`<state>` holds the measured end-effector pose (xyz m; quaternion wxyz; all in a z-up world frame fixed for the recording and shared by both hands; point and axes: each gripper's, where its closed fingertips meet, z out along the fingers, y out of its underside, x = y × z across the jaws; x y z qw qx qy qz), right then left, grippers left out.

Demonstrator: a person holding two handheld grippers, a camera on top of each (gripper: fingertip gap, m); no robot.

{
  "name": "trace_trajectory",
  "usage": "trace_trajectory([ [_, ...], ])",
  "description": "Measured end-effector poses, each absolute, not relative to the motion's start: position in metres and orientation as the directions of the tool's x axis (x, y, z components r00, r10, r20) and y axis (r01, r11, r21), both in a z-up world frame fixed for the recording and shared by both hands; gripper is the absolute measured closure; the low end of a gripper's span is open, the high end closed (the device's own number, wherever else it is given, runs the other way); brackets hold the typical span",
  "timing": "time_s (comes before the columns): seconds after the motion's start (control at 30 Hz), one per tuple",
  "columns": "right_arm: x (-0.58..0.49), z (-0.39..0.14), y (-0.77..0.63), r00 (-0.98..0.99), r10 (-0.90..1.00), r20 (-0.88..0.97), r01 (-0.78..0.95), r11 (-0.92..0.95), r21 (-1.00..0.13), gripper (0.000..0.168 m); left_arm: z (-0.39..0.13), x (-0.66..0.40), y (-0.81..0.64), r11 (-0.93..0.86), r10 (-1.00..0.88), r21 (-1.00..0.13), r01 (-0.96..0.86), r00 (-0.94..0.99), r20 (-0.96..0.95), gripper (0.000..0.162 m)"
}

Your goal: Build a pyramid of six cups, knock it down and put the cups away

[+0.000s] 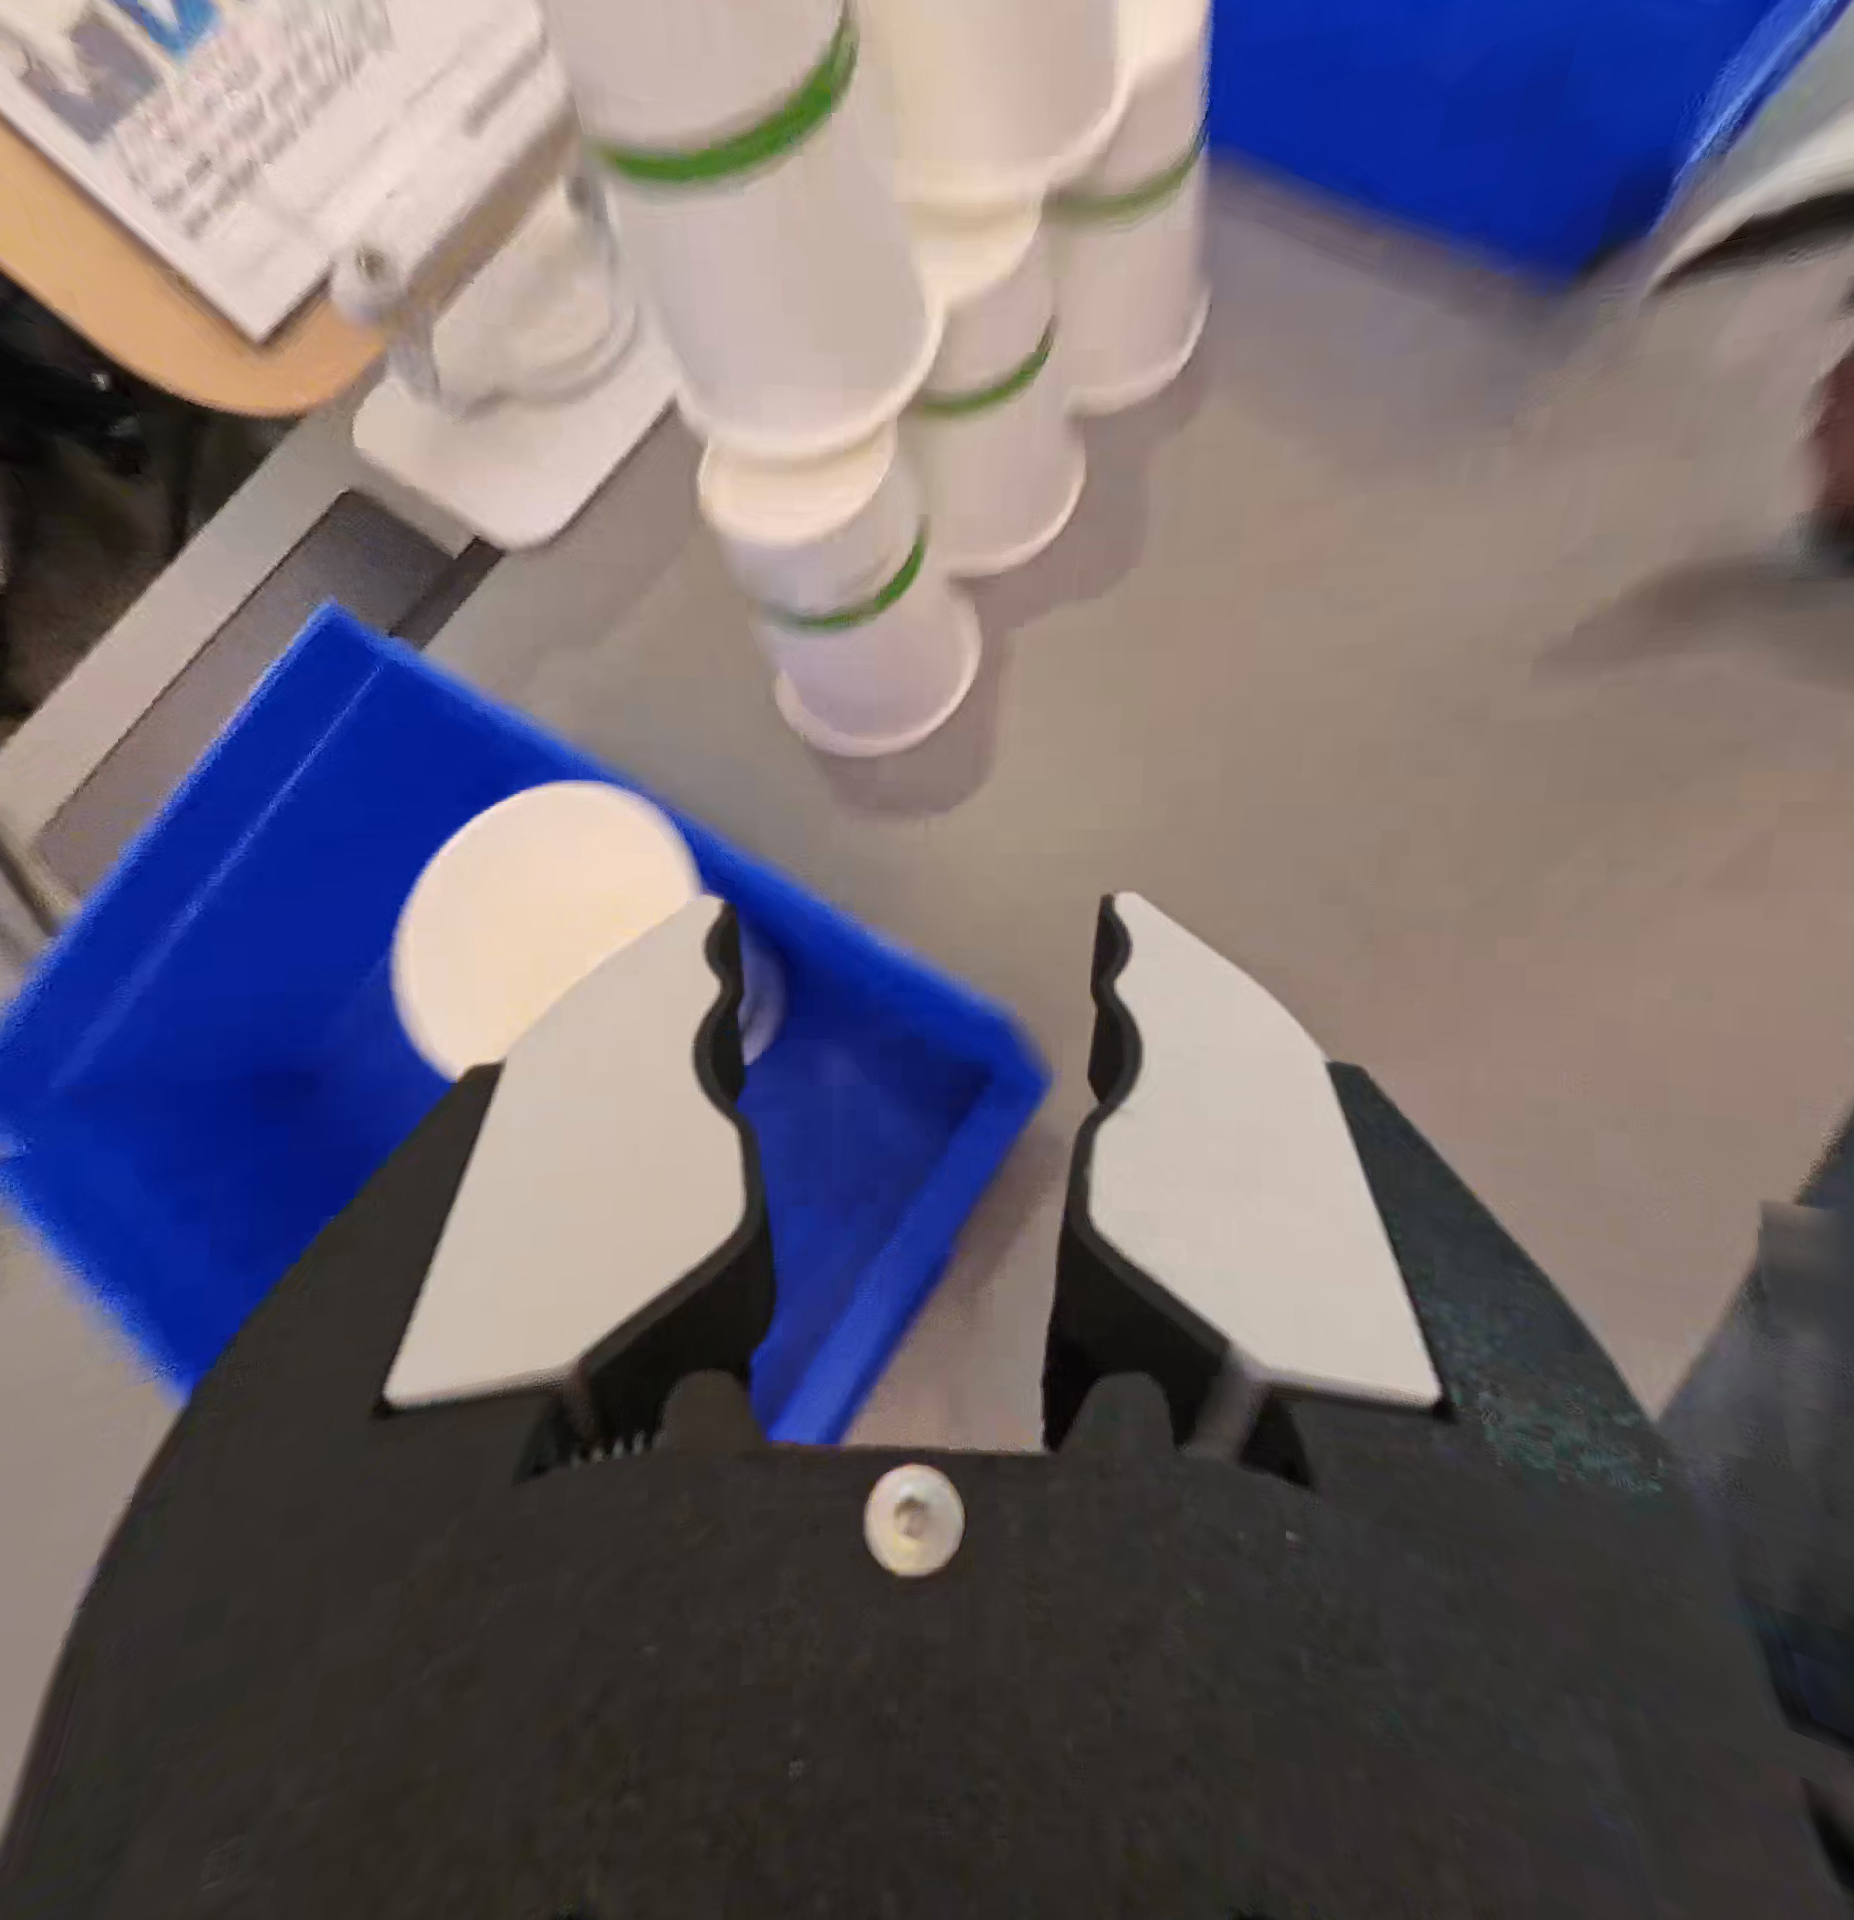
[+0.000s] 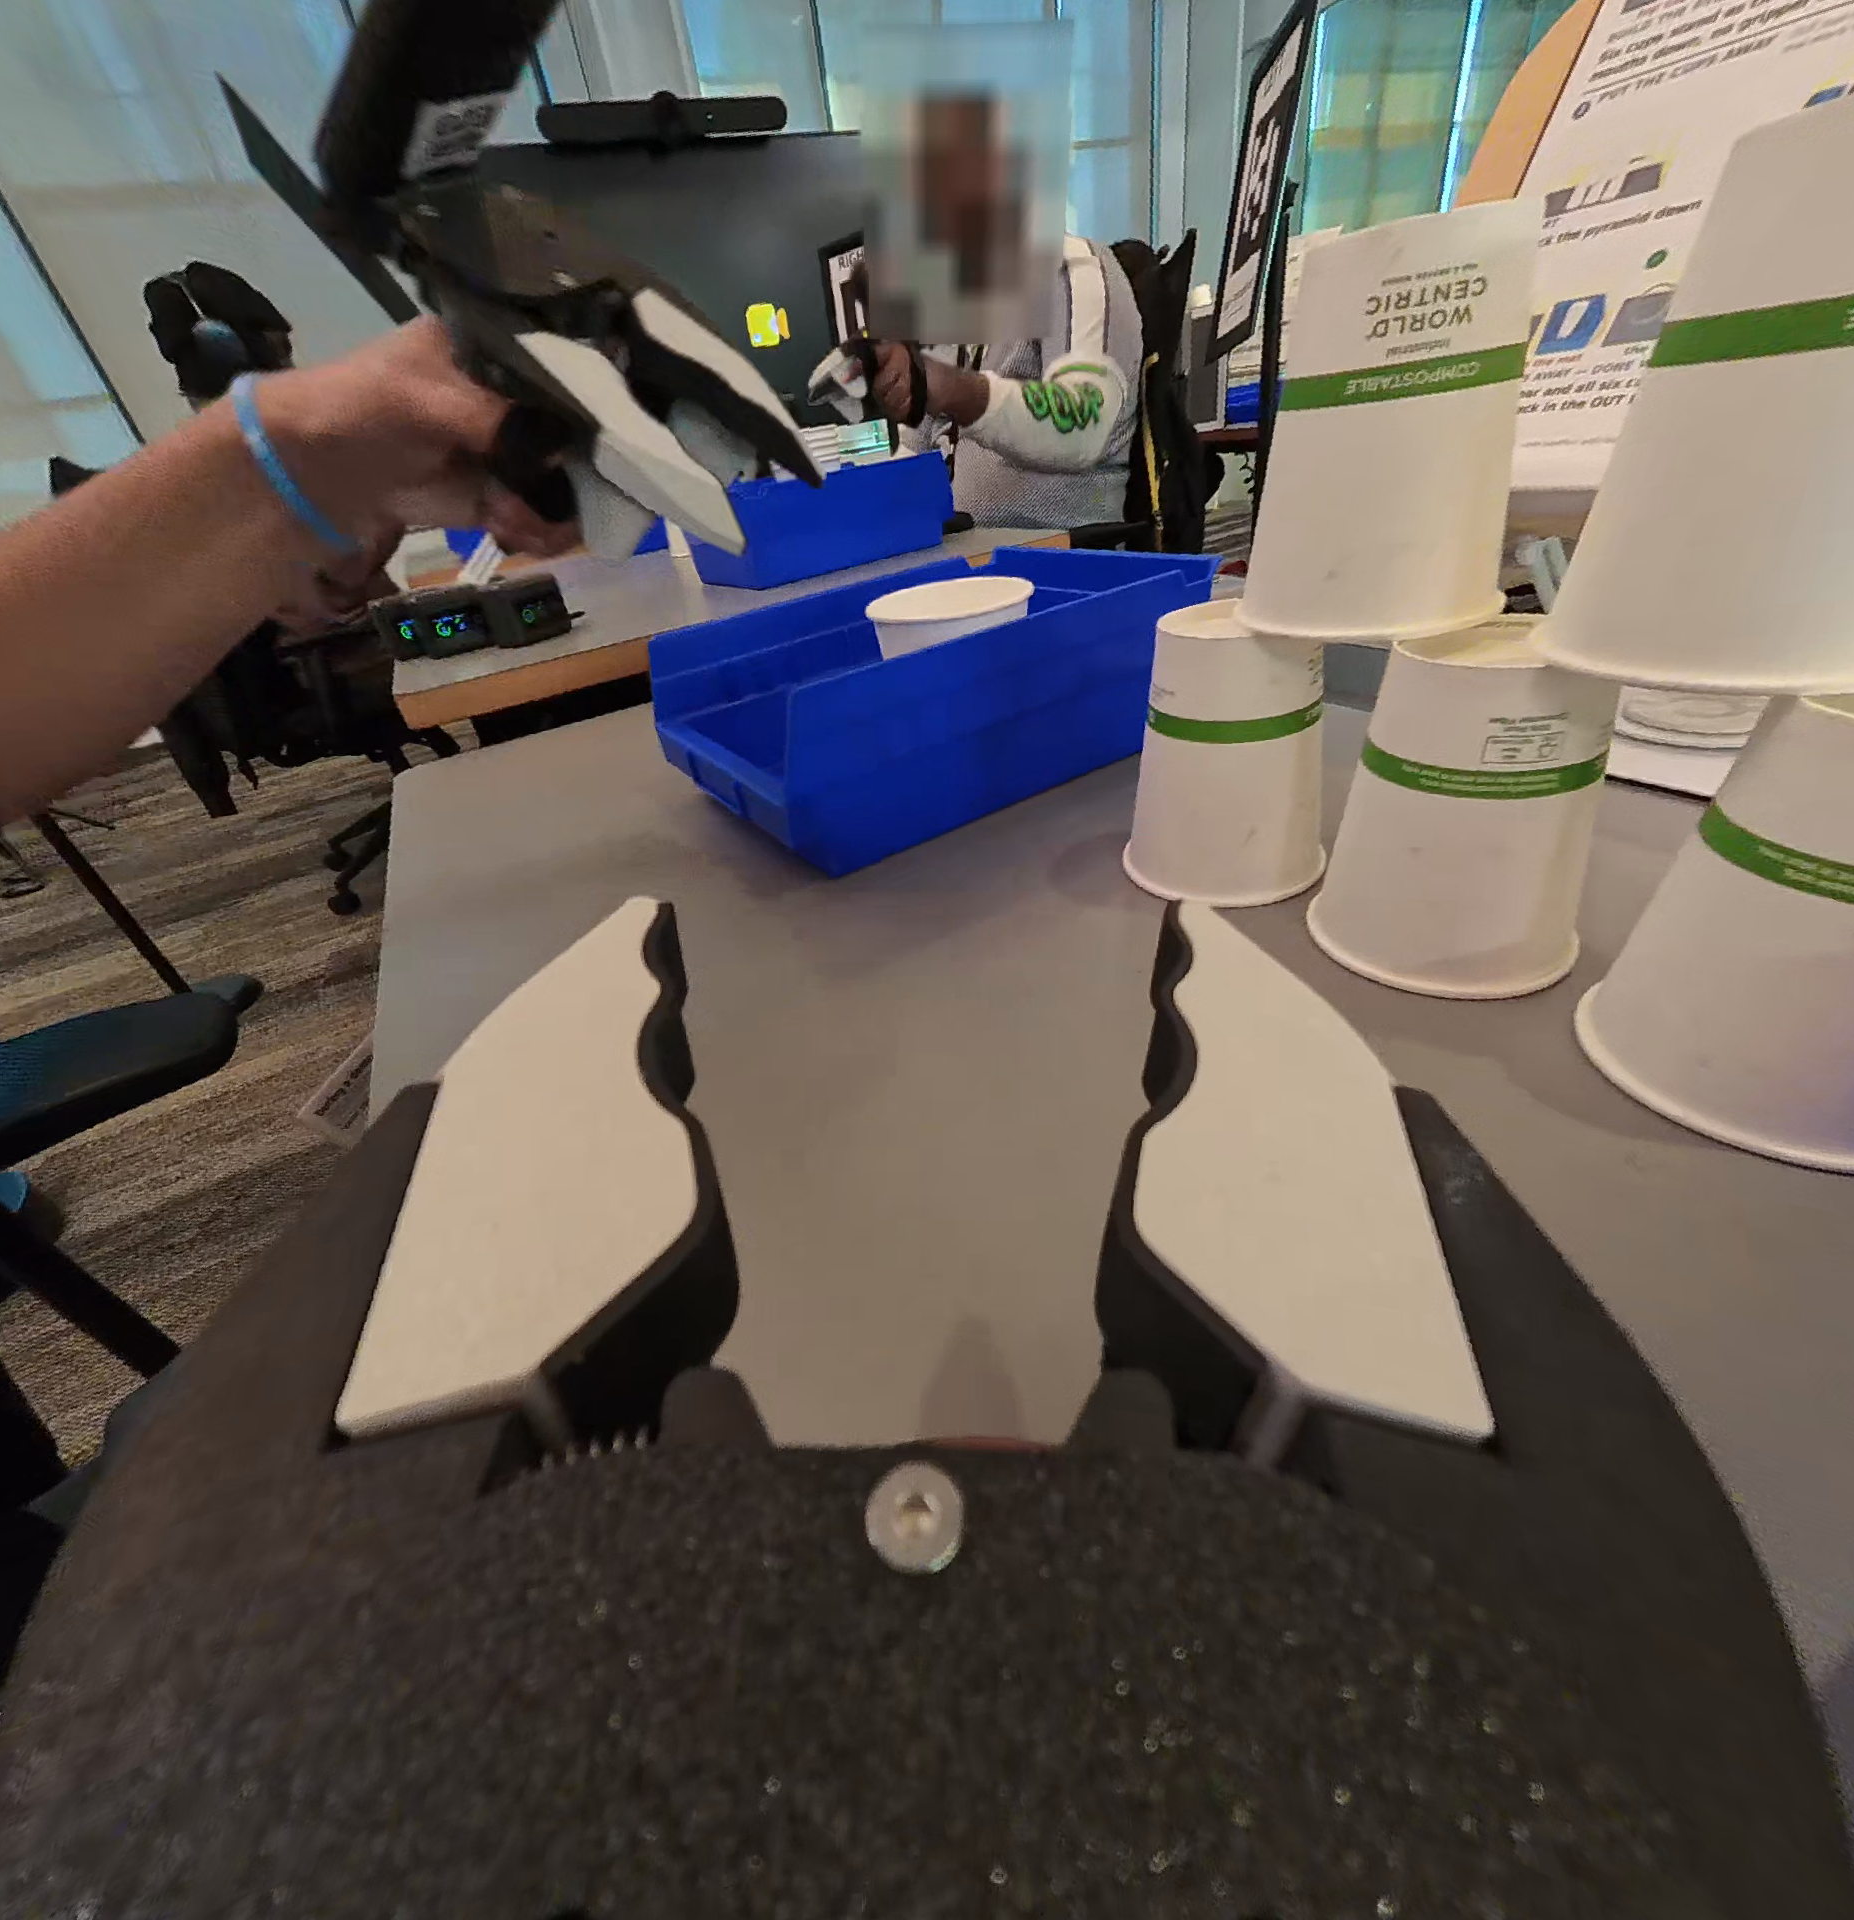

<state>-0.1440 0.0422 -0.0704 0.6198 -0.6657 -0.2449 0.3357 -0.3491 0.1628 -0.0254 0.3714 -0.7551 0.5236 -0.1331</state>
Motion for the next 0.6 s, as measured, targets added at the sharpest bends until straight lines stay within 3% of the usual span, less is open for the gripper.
trace_trajectory([
  [0.07, -0.143, -0.068, 0.041, 0.656, 0.742, -0.138, -0.09, -0.104, -0.99, 0.083, -0.041, -0.37, 0.185, -0.124, -0.908, -0.547, -0.828, 0.317, -0.274, 0.105],
  [0.17, -0.139, -0.067, 0.042, 0.662, 0.737, -0.137, -0.091, -0.103, -0.991, 0.084, -0.062, -0.383, 0.207, -0.048, -0.933, -0.352, -0.935, 0.168, -0.319, 0.103],
  [0.43, -0.136, -0.069, 0.045, 0.65, 0.737, -0.184, -0.118, -0.141, -0.983, 0.087, -0.107, -0.379, 0.235, -0.041, -0.978, -0.133, -0.99, 0.067, -0.195, 0.113],
  [0.5, -0.135, -0.07, 0.045, 0.651, 0.737, -0.179, -0.111, -0.141, -0.984, 0.087, -0.112, -0.377, 0.237, -0.055, -0.984, -0.135, -0.989, 0.077, -0.16, 0.127],
  [0.57, -0.136, -0.072, 0.045, 0.649, 0.739, -0.183, -0.108, -0.148, -0.983, 0.088, -0.113, -0.376, 0.237, -0.065, -0.988, -0.146, -0.987, 0.085, -0.133, 0.158],
  [0.6, -0.136, -0.072, 0.046, 0.648, 0.739, -0.184, -0.107, -0.151, -0.983, 0.088, -0.113, -0.375, 0.237, -0.074, -0.988, -0.151, -0.986, 0.093, -0.124, 0.16],
])
